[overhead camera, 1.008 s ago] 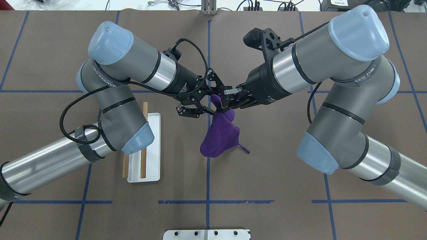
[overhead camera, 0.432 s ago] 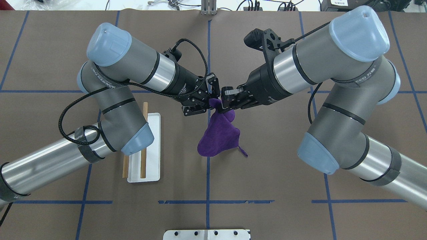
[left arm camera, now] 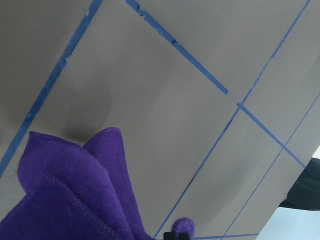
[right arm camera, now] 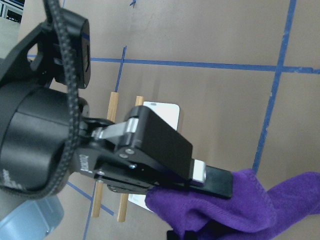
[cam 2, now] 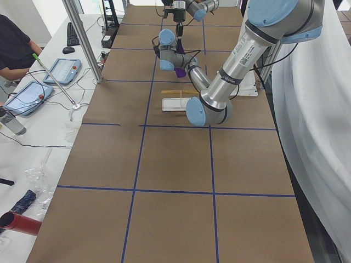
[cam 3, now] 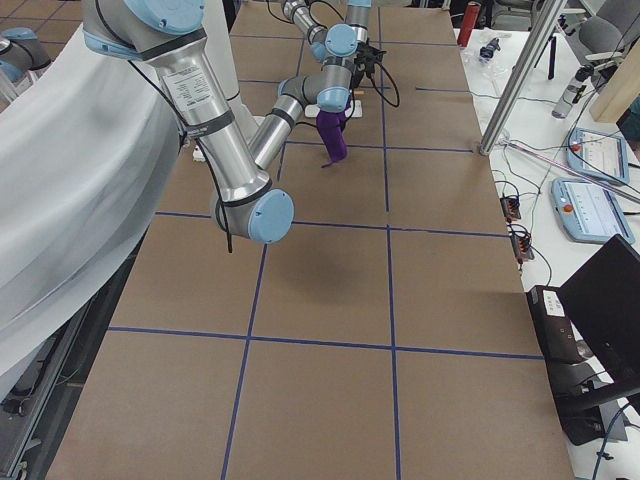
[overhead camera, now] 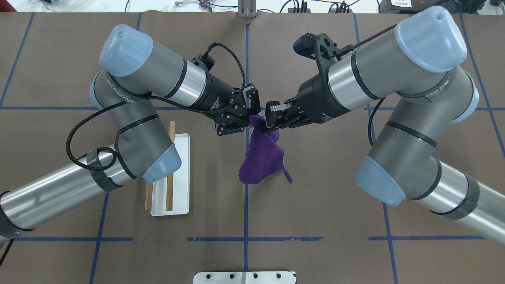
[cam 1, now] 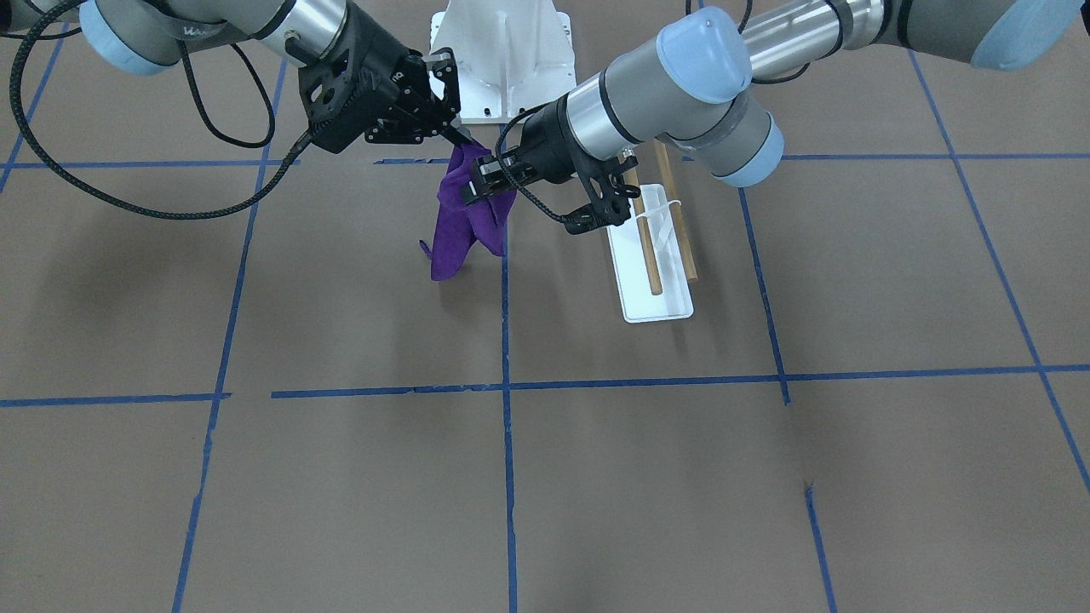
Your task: Hang towel on rack
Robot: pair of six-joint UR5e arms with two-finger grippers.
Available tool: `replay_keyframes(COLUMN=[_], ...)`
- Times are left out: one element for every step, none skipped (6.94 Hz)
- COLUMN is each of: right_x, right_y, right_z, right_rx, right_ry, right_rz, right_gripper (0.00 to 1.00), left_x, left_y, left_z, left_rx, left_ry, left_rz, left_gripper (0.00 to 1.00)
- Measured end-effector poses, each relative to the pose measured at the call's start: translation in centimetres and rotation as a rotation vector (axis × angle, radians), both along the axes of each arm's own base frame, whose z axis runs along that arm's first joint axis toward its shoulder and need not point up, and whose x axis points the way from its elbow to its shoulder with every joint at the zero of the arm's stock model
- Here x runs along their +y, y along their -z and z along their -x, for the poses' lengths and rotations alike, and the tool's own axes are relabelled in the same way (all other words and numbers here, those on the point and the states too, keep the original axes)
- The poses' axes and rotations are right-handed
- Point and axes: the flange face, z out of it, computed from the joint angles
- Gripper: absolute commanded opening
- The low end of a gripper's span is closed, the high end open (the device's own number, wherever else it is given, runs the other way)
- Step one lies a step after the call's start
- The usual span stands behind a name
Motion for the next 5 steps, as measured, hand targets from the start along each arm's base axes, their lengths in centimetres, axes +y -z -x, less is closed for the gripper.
replay_keyframes(right_x=[0.2, 0.6, 0.9, 0.9, 0.8], right_y=[-0.7, -1.9, -3.8, -6.4, -8.8], right_z=[-0.9, -2.0, -3.5, -5.5, -7.2], right_rx=[0.002, 0.009, 0.028, 0.056, 0.085], right_ry=[-0.008, -0.015, -0.029, -0.053, -0.079], right_rz=[0.002, 0.008, 0.026, 0.054, 0.083], right_gripper=[1.0, 1.0, 1.0, 1.0, 1.0], left_x=[0.3, 1.1, 2.6, 4.3, 5.6], left_y=[-0.2, -1.6, -4.4, -7.5, -10.3], left_z=[0.7, 2.0, 4.1, 6.6, 9.3], left_rx=[0.009, 0.026, 0.058, 0.083, 0.089], left_ry=[0.009, 0.021, 0.03, 0.037, 0.047], left_rz=[-0.01, -0.029, -0.059, -0.081, -0.092], left_gripper=[0.0, 0.0, 0.0, 0.0, 0.0])
